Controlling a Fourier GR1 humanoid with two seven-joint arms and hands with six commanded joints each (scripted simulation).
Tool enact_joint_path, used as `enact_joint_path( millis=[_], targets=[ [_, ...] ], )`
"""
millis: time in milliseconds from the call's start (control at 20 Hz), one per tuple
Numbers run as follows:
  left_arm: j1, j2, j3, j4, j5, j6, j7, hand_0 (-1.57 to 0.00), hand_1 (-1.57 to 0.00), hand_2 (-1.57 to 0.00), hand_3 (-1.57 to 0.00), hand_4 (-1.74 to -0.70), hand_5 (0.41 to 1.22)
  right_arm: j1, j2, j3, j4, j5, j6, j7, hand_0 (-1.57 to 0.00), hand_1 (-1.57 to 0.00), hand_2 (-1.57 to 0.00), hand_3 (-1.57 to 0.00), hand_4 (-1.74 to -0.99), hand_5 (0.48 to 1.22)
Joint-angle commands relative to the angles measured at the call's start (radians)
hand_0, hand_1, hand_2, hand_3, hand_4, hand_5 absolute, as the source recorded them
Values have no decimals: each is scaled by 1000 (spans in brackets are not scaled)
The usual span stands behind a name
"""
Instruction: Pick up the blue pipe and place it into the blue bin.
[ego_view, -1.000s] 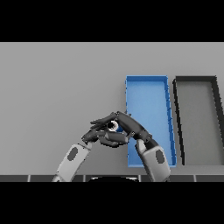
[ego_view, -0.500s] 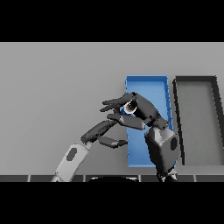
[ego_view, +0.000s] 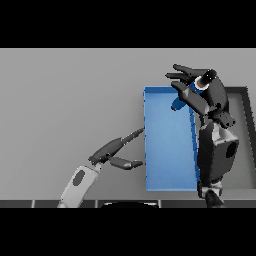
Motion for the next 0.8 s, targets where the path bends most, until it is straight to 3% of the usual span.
enact_joint_path(
  millis=[0, 150, 450, 600, 750],
  targets=[
    [-2, 3, 1, -2, 2, -3, 3, 1, 1, 1, 1, -950, 474, 29, -10, -12, 5, 15, -2, 0, -1571, -1571, -1571, -1571, -1499, 1221],
    [-11, 1, 6, -3, -1, 6, 0, 1, 1, 1, 1, -944, 467, 123, -29, -27, 25, 46, 12, 0, -1571, -1571, -1571, -1571, -1499, 1221],
    [-20, 5, 10, 21, -18, 14, -22, 1, 1, 1, 1, -931, 460, 347, -92, 50, 56, 76, -87, 0, -1571, -1571, -1571, -1571, -1500, 1221],
    [-11, 10, 2, 25, -32, 17, -60, 1, 1, 1, 1, -927, 464, 466, -149, 122, 66, 59, -185, 0, -1571, -1571, -1571, -1571, -1500, 1221],
    [-6, 7, 1, 15, -32, 24, -56, 1, 1, 1, 1, -928, 467, 527, -210, 204, 104, 30, -303, 0, -1571, -1571, -1571, -1571, -1499, 1221]
  ],
)
